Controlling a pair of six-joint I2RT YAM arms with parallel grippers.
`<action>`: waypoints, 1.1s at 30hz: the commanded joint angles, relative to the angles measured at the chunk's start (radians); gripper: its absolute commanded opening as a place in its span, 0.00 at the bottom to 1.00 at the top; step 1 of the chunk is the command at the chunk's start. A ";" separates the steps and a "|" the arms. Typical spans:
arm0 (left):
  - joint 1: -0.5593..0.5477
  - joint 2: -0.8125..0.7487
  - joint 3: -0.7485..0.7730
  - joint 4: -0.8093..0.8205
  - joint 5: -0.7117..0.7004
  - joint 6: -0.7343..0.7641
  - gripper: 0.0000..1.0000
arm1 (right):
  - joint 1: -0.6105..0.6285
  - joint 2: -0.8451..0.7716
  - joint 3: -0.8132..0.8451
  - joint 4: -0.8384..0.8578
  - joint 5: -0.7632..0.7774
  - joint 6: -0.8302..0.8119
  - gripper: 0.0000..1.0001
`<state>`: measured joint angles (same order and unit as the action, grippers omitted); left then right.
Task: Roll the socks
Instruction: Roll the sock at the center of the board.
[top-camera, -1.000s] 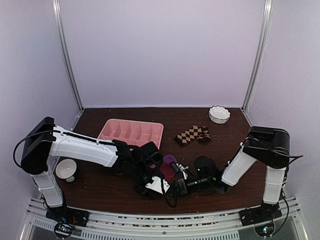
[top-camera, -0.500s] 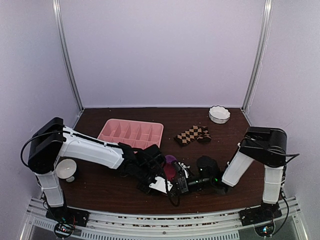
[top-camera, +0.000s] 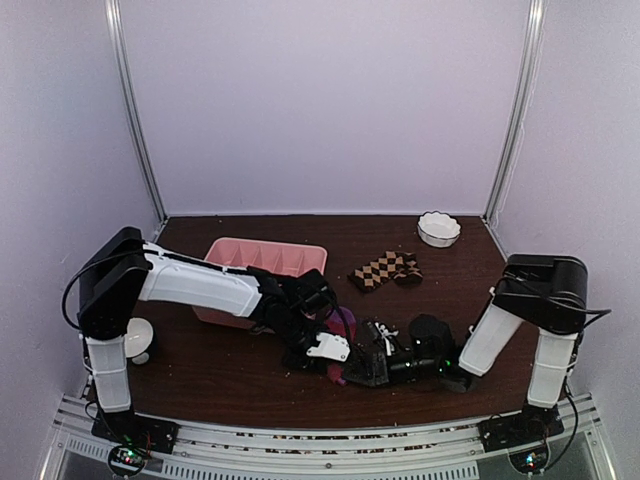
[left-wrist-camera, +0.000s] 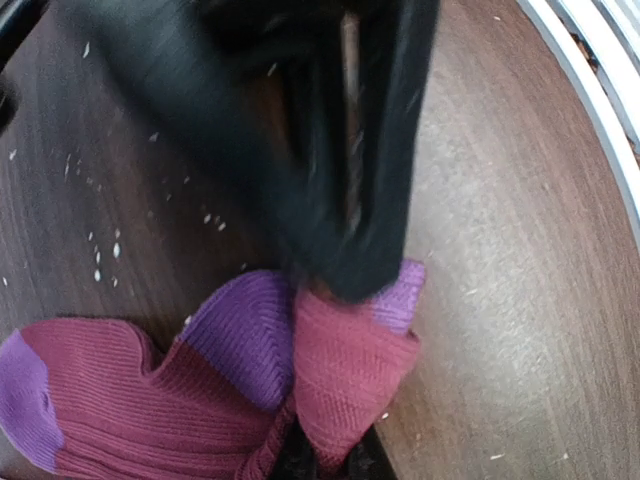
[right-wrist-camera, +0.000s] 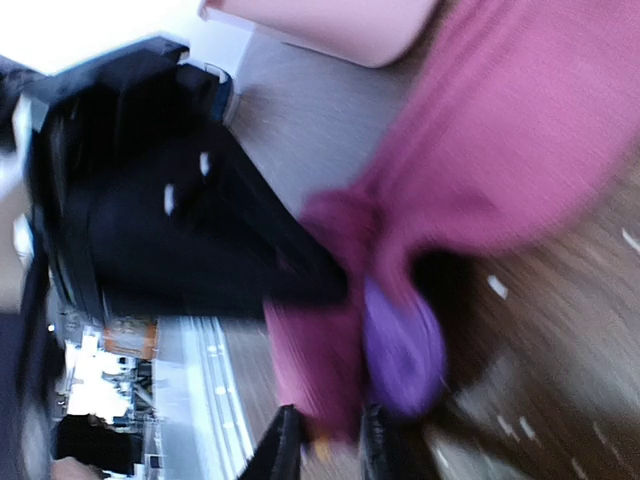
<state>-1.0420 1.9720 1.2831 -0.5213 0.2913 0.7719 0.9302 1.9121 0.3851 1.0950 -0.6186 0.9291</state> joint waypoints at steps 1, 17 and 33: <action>0.056 0.066 0.043 -0.155 0.055 -0.047 0.00 | -0.005 -0.077 -0.100 -0.250 0.152 -0.104 0.30; 0.065 0.147 0.132 -0.286 0.241 -0.006 0.00 | 0.107 -0.835 -0.170 -0.842 0.971 -0.283 1.00; 0.086 0.226 0.157 -0.332 0.380 -0.047 0.00 | 0.399 -0.698 -0.072 -0.698 0.805 -1.010 0.75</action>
<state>-0.9649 2.1353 1.4563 -0.8223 0.6781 0.7605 1.2827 1.1011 0.2203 0.3519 0.2729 0.1593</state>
